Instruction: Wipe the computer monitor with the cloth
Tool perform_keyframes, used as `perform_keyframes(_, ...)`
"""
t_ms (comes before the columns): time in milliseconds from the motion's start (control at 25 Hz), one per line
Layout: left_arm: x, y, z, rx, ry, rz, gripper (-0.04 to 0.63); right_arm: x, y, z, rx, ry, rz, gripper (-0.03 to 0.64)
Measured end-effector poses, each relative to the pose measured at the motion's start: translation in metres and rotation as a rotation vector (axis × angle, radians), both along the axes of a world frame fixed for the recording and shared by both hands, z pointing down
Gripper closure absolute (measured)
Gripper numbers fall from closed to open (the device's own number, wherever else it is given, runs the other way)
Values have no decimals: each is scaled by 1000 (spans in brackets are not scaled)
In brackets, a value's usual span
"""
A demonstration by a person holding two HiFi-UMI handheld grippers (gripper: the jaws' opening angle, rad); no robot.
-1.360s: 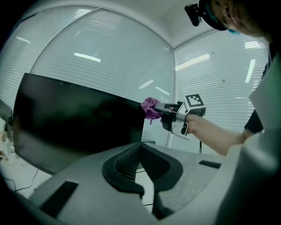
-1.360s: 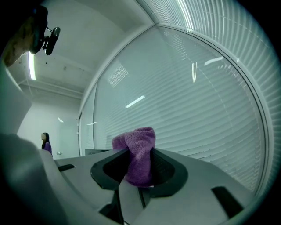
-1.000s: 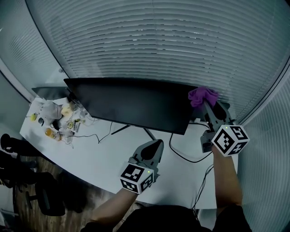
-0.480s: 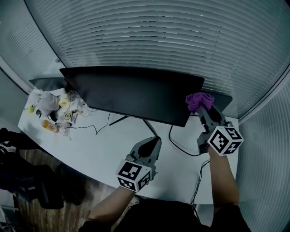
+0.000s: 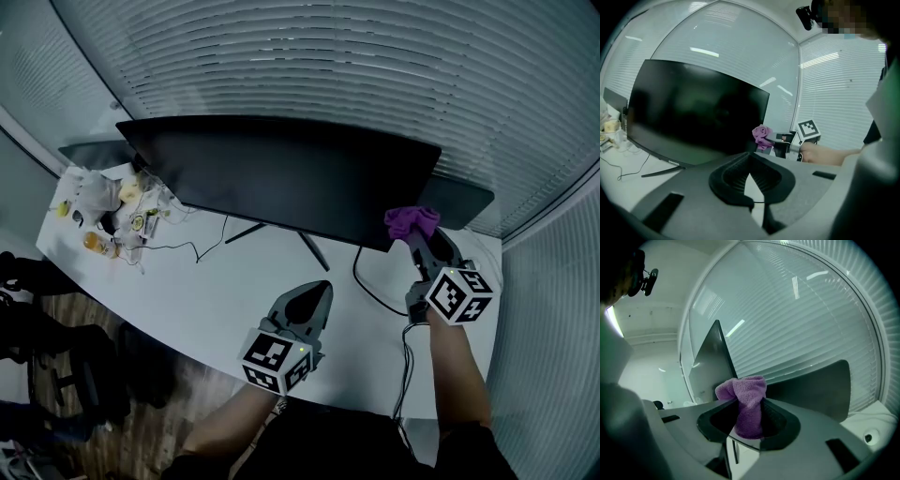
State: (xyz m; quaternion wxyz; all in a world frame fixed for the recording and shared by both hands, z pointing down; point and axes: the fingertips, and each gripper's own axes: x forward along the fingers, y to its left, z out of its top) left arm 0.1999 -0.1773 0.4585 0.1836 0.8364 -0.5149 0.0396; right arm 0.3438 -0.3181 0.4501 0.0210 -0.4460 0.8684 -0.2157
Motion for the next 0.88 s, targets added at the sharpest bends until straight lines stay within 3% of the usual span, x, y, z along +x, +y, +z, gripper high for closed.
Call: perform_keyframes(880,-9,7,46,-92,2,-54,591,-4,9,139,-246,117,-14,472)
